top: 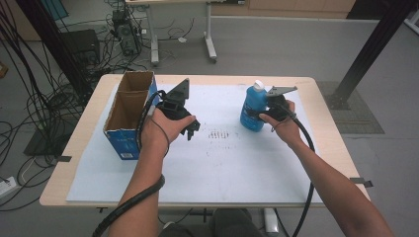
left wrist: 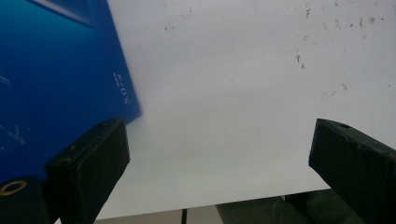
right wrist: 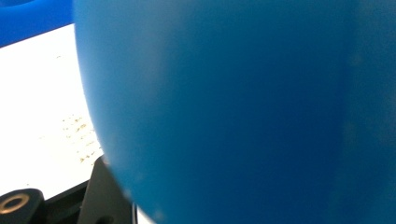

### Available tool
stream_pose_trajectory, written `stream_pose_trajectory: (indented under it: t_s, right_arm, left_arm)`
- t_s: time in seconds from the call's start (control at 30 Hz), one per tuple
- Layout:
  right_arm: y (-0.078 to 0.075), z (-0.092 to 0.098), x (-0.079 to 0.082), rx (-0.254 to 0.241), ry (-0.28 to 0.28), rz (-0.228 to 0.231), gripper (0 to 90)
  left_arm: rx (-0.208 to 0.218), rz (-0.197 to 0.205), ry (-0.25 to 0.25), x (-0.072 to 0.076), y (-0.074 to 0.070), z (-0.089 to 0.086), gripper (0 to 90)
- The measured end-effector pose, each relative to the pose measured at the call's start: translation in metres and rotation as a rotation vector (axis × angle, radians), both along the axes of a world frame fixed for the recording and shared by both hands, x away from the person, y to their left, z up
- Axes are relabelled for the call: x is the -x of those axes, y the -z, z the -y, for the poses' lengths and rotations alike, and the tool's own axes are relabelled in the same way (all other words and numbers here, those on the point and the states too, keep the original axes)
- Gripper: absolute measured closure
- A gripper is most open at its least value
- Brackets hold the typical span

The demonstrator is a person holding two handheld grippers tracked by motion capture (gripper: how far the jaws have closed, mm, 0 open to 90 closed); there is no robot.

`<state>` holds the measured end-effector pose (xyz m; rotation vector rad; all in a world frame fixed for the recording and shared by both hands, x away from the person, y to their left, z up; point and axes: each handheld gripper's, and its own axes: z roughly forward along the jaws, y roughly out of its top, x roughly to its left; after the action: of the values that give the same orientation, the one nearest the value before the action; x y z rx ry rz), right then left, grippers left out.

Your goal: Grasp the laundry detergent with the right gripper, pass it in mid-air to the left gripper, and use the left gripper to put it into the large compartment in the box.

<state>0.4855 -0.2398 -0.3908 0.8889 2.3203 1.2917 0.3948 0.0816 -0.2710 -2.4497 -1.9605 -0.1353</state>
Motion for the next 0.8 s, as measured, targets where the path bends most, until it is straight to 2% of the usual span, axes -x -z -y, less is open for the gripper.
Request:
stream_pose_trajectory:
  t_s: [0.8]
  right_arm:
    - [-0.0001, -0.0004, -0.0001, 0.001, 0.000, -0.001, 43.2]
  left_arm:
    - [0.013, 0.004, 0.007, 0.0000, -0.0014, -0.0045, 5.6]
